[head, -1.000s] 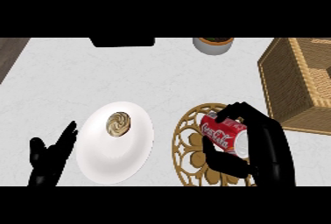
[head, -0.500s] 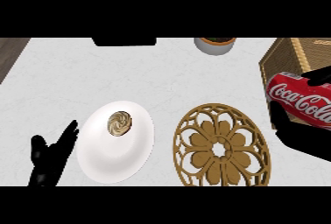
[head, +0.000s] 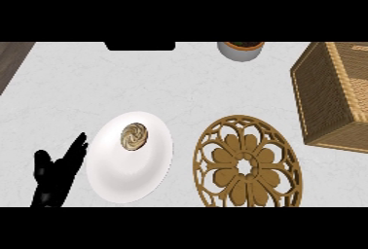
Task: Pick the can from the placemat and place it in the basket
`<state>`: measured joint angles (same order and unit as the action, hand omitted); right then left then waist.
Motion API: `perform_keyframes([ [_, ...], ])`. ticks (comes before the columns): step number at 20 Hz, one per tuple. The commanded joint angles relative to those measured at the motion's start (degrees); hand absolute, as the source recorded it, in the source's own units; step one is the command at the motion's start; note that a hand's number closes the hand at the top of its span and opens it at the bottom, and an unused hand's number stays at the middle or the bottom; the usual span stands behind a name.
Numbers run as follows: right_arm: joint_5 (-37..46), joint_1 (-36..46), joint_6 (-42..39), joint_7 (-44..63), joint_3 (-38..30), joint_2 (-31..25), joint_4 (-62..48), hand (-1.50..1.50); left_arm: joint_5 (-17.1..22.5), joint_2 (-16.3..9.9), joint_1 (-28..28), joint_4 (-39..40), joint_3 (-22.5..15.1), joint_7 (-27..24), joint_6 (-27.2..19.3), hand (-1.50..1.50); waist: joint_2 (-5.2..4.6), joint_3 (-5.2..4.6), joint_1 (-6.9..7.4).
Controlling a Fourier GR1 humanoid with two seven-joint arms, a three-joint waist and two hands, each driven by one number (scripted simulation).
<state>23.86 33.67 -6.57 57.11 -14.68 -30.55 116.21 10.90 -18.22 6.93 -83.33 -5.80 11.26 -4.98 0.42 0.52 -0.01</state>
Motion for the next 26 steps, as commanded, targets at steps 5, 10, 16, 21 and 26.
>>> perform_keyframes([
  [5,-0.08,1.27,-1.12,-9.76,-3.91,-5.06,-16.22,1.50,-1.54,2.03,2.42,3.24,-1.54,1.60,-0.14,0.00,-0.64,-0.51,0.71],
  [10,-0.35,3.57,0.86,-20.22,-6.41,-6.97,-29.09,1.50,-1.99,2.57,1.55,0.70,-2.01,3.53,-0.03,0.00,-0.75,-0.49,1.15],
  [16,-2.53,1.90,5.25,-23.34,-7.93,-1.82,-33.30,1.50,-0.85,2.22,0.51,6.11,1.48,-0.10,2.11,0.00,-0.60,-0.54,0.48],
  [21,-6.91,-0.90,7.89,-33.81,-12.87,-0.20,-41.28,1.50,-2.13,2.47,0.64,0.61,0.46,5.06,0.38,0.00,-0.56,-0.47,0.49],
  [26,-7.18,-0.49,9.61,-40.73,-13.75,-1.04,-48.56,1.50,-2.99,2.56,1.62,-0.55,0.56,5.44,0.86,0.00,-0.55,-0.48,0.64],
])
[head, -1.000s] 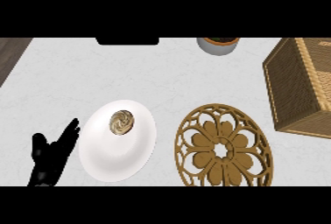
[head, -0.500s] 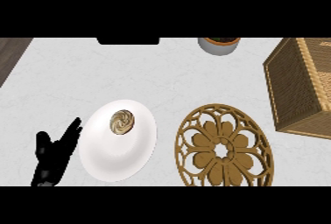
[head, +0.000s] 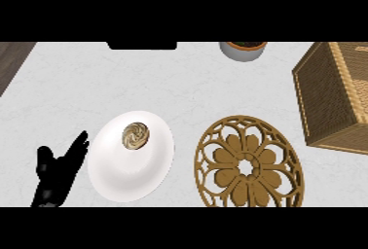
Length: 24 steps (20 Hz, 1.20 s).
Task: Pick the can from the placemat and place it in the basket
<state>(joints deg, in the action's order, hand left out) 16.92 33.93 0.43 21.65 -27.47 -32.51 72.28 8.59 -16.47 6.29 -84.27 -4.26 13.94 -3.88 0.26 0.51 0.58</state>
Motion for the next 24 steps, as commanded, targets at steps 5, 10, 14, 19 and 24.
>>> perform_keyframes([
  [5,9.63,-1.48,7.69,-3.34,1.67,-3.72,-10.59,1.50,-0.37,1.20,0.59,4.13,-0.31,0.74,1.00,0.00,-0.65,-0.51,0.18],
  [10,10.03,-2.50,2.83,-12.51,3.57,-7.82,-16.63,-1.50,-1.91,2.21,-0.53,5.38,-0.38,0.59,0.00,0.00,-0.56,-0.49,-0.07],
  [14,7.68,-2.44,2.63,-18.27,0.55,-10.60,-20.06,-1.50,-0.85,1.15,0.67,2.37,0.73,2.90,1.20,0.00,-0.39,-0.48,-0.18],
  [19,5.29,-0.84,3.44,-19.26,-1.89,-11.68,-21.71,-1.50,-1.72,1.65,-0.02,3.11,1.67,2.64,0.64,0.00,-0.35,-0.50,-0.30],
  [24,-0.16,-0.36,1.84,-15.44,-7.69,-14.64,-21.59,-1.50,-2.04,2.49,0.86,0.16,0.77,4.09,0.39,0.00,-0.19,-0.50,-0.66],
])
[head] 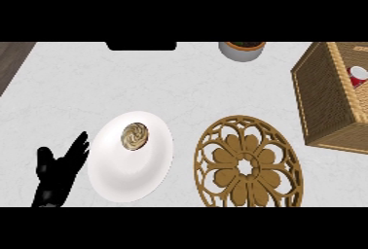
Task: Pick the can from the placemat and place it in the basket
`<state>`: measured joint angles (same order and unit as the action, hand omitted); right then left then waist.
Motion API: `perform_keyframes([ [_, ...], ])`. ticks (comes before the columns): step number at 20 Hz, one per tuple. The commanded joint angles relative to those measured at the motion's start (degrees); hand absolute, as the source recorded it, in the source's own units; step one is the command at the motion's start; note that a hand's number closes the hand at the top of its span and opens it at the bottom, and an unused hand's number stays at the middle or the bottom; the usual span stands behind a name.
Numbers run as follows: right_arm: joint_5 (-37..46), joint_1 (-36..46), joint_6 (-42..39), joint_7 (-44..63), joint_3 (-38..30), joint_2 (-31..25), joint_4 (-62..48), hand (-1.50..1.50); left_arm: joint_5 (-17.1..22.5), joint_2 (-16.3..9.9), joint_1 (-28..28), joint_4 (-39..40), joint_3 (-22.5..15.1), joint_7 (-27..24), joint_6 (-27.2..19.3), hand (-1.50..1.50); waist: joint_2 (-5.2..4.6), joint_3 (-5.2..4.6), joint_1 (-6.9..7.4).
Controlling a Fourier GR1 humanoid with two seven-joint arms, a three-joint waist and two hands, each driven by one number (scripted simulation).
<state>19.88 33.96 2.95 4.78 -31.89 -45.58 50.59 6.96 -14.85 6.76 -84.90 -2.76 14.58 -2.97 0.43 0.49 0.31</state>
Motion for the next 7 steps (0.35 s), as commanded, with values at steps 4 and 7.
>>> perform_keyframes([
  [4,-6.24,-4.48,-1.70,-2.83,-9.52,-6.58,-4.95,-1.50,-0.62,1.19,2.00,3.43,0.50,0.12,-0.63,0.00,-0.46,-0.44,-0.76],
  [7,-6.80,-6.07,-2.76,-4.11,-10.18,-8.05,-7.42,-1.50,-0.16,0.98,-1.31,3.51,0.78,2.89,0.32,0.00,-0.56,-0.45,-0.44],
])
